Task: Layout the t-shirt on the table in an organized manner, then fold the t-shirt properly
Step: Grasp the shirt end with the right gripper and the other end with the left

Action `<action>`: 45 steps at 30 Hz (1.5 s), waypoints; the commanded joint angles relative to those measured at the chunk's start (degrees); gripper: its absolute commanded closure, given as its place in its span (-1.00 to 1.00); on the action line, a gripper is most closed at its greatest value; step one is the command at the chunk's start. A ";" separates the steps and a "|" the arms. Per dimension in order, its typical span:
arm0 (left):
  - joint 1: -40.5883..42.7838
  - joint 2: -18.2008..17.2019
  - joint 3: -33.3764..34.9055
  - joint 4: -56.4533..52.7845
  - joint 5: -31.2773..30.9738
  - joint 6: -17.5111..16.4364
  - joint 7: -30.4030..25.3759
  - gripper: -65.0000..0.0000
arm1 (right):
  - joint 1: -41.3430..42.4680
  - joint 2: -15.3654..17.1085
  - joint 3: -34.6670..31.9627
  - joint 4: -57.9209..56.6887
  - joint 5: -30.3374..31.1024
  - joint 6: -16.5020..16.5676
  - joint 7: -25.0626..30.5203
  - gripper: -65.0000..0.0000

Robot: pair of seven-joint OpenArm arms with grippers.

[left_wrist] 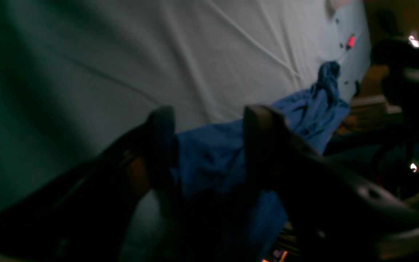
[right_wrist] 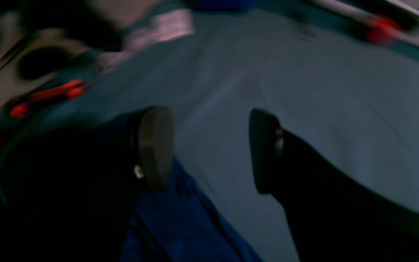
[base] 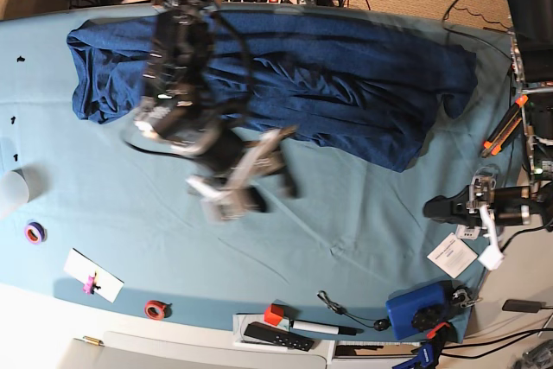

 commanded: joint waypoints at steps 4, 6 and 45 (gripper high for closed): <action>-0.76 -2.23 -0.44 0.90 -1.63 -0.06 -0.60 -0.13 | 0.04 -0.24 11.80 1.05 6.32 3.23 -2.16 0.00; 0.26 -2.56 -0.46 0.87 -1.63 -0.06 -0.60 -0.13 | -0.90 -0.24 17.20 1.05 7.34 5.60 -2.95 0.00; 28.28 -8.13 -0.46 26.40 6.71 -0.06 -3.98 -0.20 | -19.85 10.23 35.54 1.05 39.21 8.65 -14.58 0.00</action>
